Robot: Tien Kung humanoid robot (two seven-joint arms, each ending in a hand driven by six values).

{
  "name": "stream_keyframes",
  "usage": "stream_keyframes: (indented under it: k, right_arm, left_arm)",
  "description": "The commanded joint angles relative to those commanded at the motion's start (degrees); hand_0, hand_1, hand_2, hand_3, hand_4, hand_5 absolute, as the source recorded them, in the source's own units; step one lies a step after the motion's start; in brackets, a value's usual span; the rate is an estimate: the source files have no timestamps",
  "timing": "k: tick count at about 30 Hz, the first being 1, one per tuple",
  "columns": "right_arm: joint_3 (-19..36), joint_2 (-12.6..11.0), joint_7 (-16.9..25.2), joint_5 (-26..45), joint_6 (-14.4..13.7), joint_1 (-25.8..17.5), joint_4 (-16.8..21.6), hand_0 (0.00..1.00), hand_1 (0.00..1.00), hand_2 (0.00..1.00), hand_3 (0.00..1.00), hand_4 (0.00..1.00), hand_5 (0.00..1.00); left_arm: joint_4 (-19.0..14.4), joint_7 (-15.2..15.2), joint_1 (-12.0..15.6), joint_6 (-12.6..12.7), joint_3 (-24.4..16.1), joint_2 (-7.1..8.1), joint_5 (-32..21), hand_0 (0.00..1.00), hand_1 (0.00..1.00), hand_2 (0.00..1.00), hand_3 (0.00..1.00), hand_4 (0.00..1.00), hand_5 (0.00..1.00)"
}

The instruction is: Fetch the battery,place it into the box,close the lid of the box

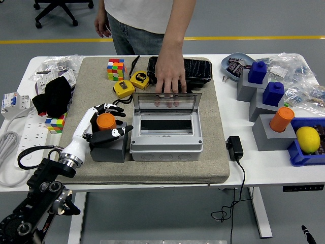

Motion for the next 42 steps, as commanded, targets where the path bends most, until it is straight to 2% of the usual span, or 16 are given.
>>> stream_keyframes:
  k: [3, 4, 15, 16, 21, 22, 27, 28, 33, 34, 39, 40, 42]
  right_arm:
    - [-0.07, 0.0, 0.0, 0.0, 0.01, 0.0, 0.0, 0.953, 0.848, 0.793, 0.804, 0.998, 0.998]
    - [-0.11, 0.0, 0.0, 0.02, 0.01, 0.02, 0.0, 0.952, 0.848, 0.793, 0.804, 0.998, 0.998]
    - [-0.17, -0.13, -0.1, -0.01, 0.0, -0.08, 0.0, 0.952, 0.848, 0.793, 0.804, 0.998, 0.998]
    - [-0.16, -0.12, -0.1, -0.02, 0.0, -0.09, 0.0, 0.952, 0.848, 0.793, 0.804, 0.998, 0.998]
    - [-0.19, -0.08, -0.08, 0.03, 0.0, -0.11, 0.0, 0.952, 0.848, 0.793, 0.804, 0.998, 0.998]
    - [-0.22, -0.08, -0.09, 0.07, 0.01, -0.11, 0.0, 0.952, 0.848, 0.793, 0.804, 0.998, 0.998]
    - [-0.16, -0.12, -0.13, 0.08, -0.04, -0.05, 0.0, 0.952, 0.848, 0.793, 0.804, 0.998, 0.998]
    - [-0.16, -0.13, -0.14, 0.11, -0.04, -0.04, 0.0, 0.952, 0.848, 0.793, 0.804, 0.998, 0.998]
    - [-0.03, -0.14, -0.11, 0.14, -0.07, -0.01, 0.0, 0.952, 0.848, 0.793, 0.804, 0.998, 0.998]
    - [-0.02, -0.14, -0.1, 0.14, -0.07, -0.01, 0.0, 0.952, 0.848, 0.793, 0.804, 0.998, 0.998]
    - [0.08, -0.12, -0.08, 0.13, -0.07, -0.03, 0.0, 0.952, 0.848, 0.793, 0.804, 0.998, 0.998]
    - [0.09, -0.12, -0.07, 0.14, -0.07, -0.02, 0.0, 0.951, 0.848, 0.793, 0.804, 0.998, 0.998]
    - [0.17, -0.12, -0.07, 0.12, -0.09, 0.0, 0.0, 0.951, 0.848, 0.793, 0.804, 0.998, 0.998]
  left_arm:
    - [0.19, -0.02, -0.04, 0.04, 0.13, -0.01, 0.07, 0.447, 0.588, 0.418, 0.417, 0.998, 0.002]
    - [0.25, -0.03, -0.06, 0.07, 0.15, -0.03, 0.08, 0.406, 0.546, 0.371, 0.366, 0.998, 0.002]
    - [0.79, -0.14, -0.24, 0.49, 0.7, -0.02, -0.02, 0.37, 0.508, 0.359, 0.341, 0.998, 0.002]
    - [0.92, -0.08, -0.25, 0.48, 0.75, -0.04, -0.03, 0.277, 0.37, 0.266, 0.261, 0.998, 0.002]
    - [1.1, 0.0, -0.3, 0.58, 0.81, -0.1, -0.04, 0.277, 0.37, 0.266, 0.261, 0.998, 0.002]
    - [1.12, -0.04, -0.33, 0.74, 0.82, -0.1, -0.03, 0.215, 0.244, 0.195, 0.195, 0.998, 0.002]
    - [1.23, -0.13, -0.47, 1.04, 0.83, -0.14, 0.21, 0.215, 0.244, 0.195, 0.195, 0.998, 0.002]
    - [1.28, -0.18, -0.5, 1.13, 0.85, -0.15, 0.23, 0.155, 0.167, 0.155, 0.159, 0.998, 0.002]
    - [1.48, -0.42, -0.6, 1.74, 1.04, -0.22, 0.52, 0.155, 0.167, 0.155, 0.159, 0.998, 0.002]
    - [1.53, -0.53, -0.63, 1.99, 1.1, -0.24, 0.59, 0.127, 0.106, 0.125, 0.119, 0.998, 0.002]
    - [1.83, -1.03, -0.78, 3.05, 1.35, -0.37, 0.73, 0.127, 0.106, 0.125, 0.119, 0.998, 0.002]
    - [1.86, -1.08, -0.8, 3.19, 1.4, -0.37, 0.89, 0.119, 0.072, 0.102, 0.087, 0.998, 0.002]
    - [2.0, -1.23, -0.89, 3.68, 1.52, -0.38, 1.26, 0.119, 0.072, 0.102, 0.087, 0.998, 0.002]
